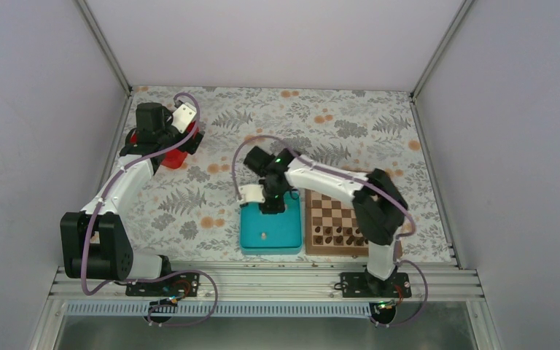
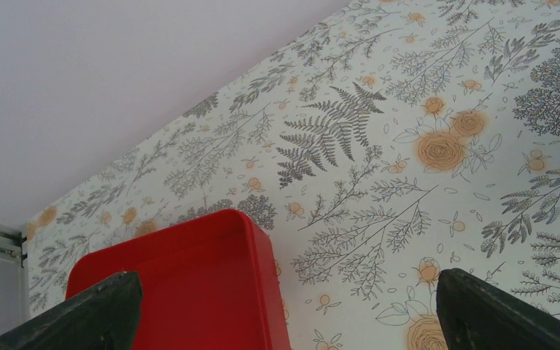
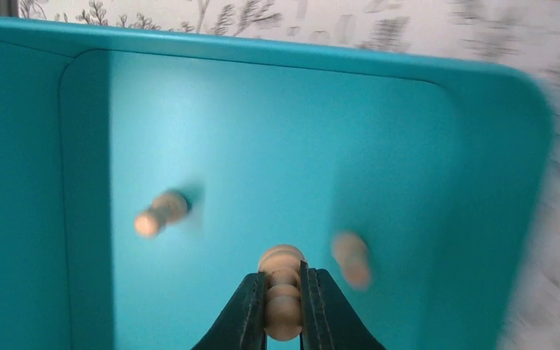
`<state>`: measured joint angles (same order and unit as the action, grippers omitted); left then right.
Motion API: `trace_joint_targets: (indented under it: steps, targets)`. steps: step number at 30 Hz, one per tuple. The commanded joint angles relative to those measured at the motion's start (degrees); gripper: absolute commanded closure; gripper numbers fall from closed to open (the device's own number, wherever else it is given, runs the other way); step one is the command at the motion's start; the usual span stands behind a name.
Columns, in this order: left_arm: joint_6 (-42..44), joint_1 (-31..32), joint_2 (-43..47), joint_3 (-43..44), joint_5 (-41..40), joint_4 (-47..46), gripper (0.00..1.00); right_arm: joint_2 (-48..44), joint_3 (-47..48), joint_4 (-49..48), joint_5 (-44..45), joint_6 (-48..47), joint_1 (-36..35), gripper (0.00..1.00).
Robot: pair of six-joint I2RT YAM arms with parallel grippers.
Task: Set up the chess pieces on the board
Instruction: Pick up the chess piece from the storage box, then place the chess piece on the chessboard.
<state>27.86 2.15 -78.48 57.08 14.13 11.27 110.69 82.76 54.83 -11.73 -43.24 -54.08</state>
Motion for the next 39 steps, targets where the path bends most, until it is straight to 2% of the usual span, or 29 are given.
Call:
trace_joint_targets:
  steps: [1, 10, 19, 28, 39]
  targets:
    - [0.1, 0.1, 0.0, -0.1, 0.4, -1.0, 0.00, -10.4, 2.2, 5.0, -0.1, 0.4, 6.6, 0.96]
    - [0.1, 0.1, -0.1, 0.6, 0.4, -0.6, 0.00, -22.5, -3.8, 8.1, 4.2, -0.6, 28.8, 0.94]
    - [0.2, 0.1, 0.3, 0.7, 0.6, -0.7, 0.00, -26.4, -13.8, 8.7, 5.8, -4.5, 46.6, 0.92]
    - [0.2, 0.2, 0.9, 0.2, 0.7, -0.7, 0.00, -22.7, -18.8, 4.6, 5.6, -4.6, 49.4, 0.91]
    - [0.3, 0.1, 1.1, 0.1, 0.4, -0.7, 0.00, -17.1, -19.0, -0.4, 6.1, -4.3, 50.4, 0.90]
